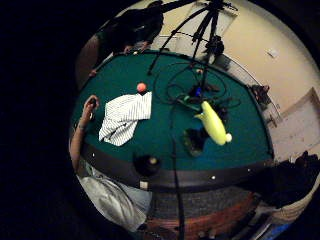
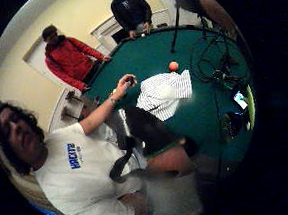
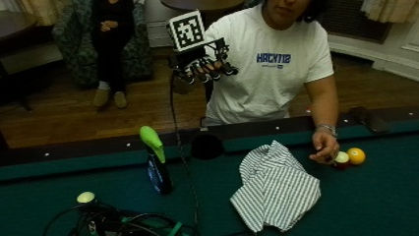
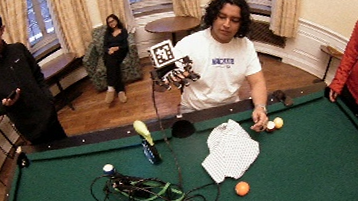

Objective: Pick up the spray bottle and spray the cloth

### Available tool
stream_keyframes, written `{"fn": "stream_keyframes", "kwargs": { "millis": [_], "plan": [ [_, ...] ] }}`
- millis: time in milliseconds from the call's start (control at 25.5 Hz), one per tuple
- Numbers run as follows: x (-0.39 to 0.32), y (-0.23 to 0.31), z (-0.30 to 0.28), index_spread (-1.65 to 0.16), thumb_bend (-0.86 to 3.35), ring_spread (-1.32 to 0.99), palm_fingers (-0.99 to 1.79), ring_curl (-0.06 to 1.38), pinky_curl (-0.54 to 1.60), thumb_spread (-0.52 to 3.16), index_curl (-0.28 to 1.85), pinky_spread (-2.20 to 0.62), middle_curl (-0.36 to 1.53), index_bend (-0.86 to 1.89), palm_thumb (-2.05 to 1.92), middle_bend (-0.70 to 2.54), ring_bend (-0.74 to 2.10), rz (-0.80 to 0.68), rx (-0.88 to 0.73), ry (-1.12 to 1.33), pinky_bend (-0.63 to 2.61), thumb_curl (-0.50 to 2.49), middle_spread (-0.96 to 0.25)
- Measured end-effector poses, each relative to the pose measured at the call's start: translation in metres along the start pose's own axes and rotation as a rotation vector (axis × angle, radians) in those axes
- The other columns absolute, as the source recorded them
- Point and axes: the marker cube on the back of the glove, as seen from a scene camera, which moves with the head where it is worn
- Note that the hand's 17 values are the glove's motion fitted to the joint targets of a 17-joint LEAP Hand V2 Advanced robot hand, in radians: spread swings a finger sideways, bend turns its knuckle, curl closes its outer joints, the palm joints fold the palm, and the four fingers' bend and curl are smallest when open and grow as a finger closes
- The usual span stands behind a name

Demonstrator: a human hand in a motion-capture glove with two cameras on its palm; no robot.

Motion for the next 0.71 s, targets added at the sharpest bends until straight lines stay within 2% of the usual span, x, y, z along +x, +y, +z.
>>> {"fn": "stream_keyframes", "kwargs": {
  "millis": [275, 471, 589, 706],
  "plan": [
    [0.009, -0.003, -0.001, -0.35, 0.14, -0.07, 0.47, 0.13, 0.16, 0.74, 0.17, 0.16, 0.13, 0.24, 0.31, 0.22, 0.29, -0.01, 0.0, 0.008, 0.32, 0.11, -0.07],
    [0.019, 0.0, 0.008, -0.4, 0.12, -0.07, 0.48, 0.16, 0.19, 0.89, 0.21, 0.18, 0.16, 0.22, 0.33, 0.2, 0.28, 0.101, 0.007, 0.031, 0.31, 0.15, -0.07],
    [0.034, 0.01, 0.014, -0.42, 0.11, -0.07, 0.49, 0.17, 0.2, 0.95, 0.23, 0.19, 0.18, 0.2, 0.35, 0.2, 0.27, 0.092, -0.021, 0.048, 0.3, 0.16, -0.07],
    [0.05, 0.014, 0.026, -0.42, 0.1, -0.07, 0.5, 0.18, 0.21, 1.0, 0.24, 0.2, 0.2, 0.19, 0.36, 0.2, 0.26, 0.134, 0.046, 0.072, 0.29, 0.18, -0.07]
  ]
}}
